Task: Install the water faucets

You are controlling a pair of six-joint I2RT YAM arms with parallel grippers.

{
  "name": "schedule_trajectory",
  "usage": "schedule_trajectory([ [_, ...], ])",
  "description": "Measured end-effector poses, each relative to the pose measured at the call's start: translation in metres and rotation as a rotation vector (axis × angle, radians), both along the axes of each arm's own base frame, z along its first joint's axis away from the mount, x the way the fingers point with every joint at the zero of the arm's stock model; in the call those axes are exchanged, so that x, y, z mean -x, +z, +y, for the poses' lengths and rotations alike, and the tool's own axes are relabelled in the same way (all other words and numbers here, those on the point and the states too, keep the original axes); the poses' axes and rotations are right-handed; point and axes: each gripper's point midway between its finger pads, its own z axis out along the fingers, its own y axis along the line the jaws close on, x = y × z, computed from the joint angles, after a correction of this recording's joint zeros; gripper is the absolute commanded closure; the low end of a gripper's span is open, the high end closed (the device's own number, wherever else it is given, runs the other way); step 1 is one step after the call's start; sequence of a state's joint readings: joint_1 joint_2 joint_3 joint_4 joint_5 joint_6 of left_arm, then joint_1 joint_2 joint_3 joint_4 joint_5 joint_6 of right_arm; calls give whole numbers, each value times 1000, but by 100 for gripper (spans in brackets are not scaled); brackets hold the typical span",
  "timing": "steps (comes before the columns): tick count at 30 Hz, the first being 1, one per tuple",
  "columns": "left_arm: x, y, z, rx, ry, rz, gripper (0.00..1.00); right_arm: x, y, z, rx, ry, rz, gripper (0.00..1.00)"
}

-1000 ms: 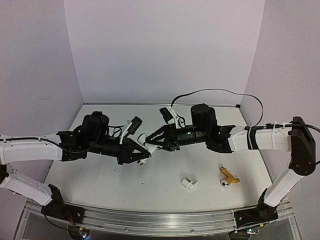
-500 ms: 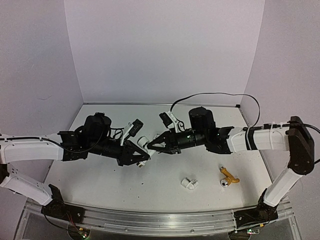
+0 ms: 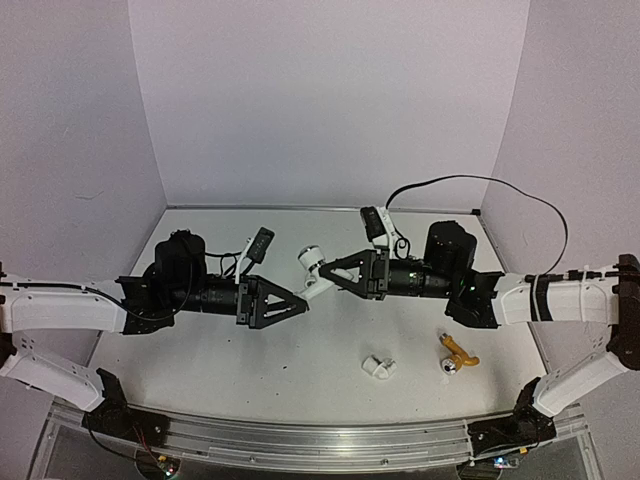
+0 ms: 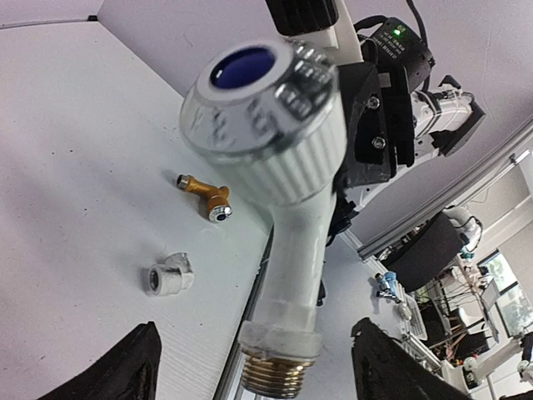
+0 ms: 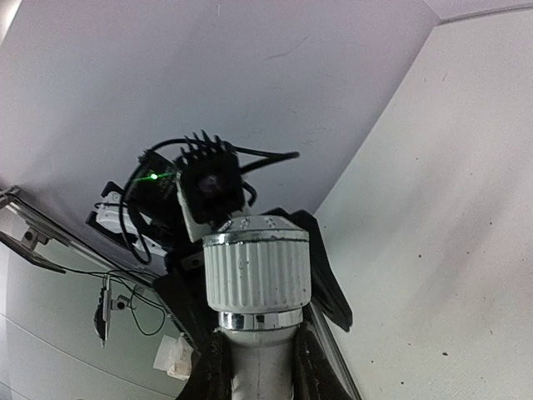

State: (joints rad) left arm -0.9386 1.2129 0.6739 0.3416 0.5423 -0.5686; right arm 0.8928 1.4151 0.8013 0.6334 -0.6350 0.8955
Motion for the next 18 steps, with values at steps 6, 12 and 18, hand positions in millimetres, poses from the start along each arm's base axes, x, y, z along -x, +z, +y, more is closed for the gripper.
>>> schedule_trajectory([
  [6,8,12,-5,110,-52,45,53,1,5,-4,-56,-15,5,100],
  [12,9,22,-4,160,-59,39,82,3,13,-5,-95,-6,15,100],
  [18,8,21,-4,163,-66,39,100,4,10,-6,-82,-5,13,42],
])
